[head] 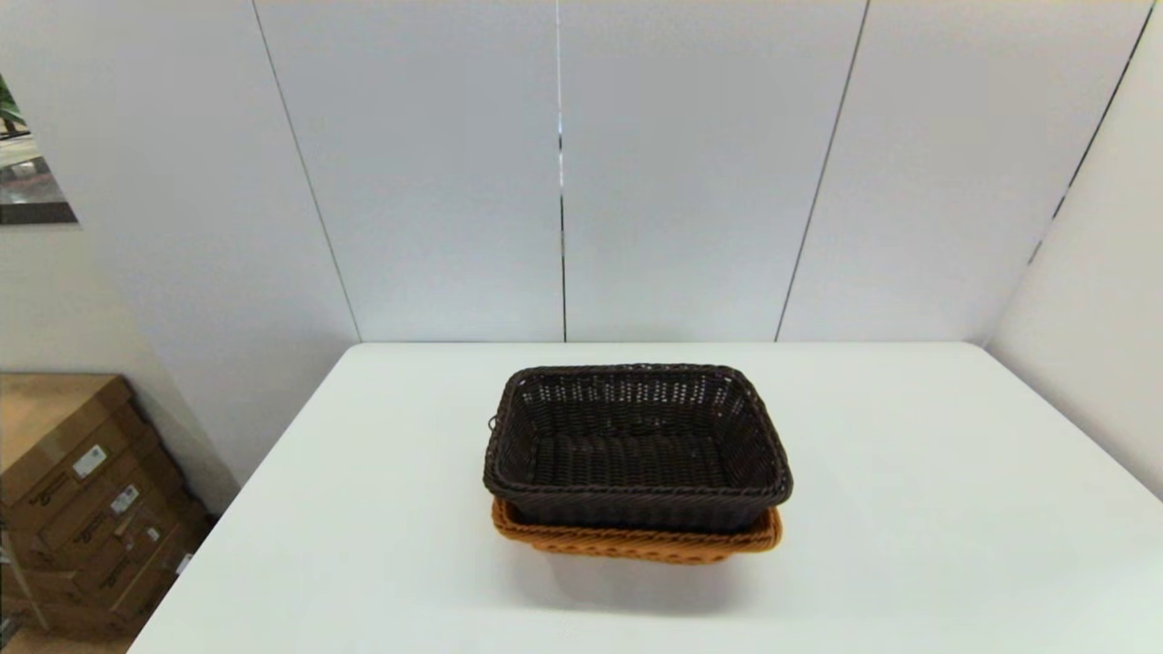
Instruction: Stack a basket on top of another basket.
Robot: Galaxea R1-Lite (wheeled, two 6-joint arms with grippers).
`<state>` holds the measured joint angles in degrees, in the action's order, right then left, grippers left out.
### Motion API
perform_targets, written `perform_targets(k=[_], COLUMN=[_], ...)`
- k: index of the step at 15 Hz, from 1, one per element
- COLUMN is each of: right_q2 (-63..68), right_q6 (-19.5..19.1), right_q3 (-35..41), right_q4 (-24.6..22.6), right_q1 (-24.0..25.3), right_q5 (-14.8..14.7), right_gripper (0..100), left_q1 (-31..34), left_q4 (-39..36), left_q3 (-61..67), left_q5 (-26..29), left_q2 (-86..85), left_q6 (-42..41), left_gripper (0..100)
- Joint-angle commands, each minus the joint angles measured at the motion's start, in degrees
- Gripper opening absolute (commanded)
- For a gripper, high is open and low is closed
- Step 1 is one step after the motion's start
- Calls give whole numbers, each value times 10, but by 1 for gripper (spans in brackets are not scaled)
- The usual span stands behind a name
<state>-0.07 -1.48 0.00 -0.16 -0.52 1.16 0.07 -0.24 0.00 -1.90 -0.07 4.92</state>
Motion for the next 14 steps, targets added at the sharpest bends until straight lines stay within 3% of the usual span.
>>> perform_targets(k=[1,14], right_q2=[1,1], right_q6=[0,1], right_q3=[0,0], right_q4=[0,0], right_q1=[0,0], right_q5=[0,0], right_gripper=[100,100], left_q1=[0,0], left_q4=[0,0], left_q3=[1,1], left_q5=[0,0], left_q2=[0,0], left_q6=[1,1], left_gripper=[100,100])
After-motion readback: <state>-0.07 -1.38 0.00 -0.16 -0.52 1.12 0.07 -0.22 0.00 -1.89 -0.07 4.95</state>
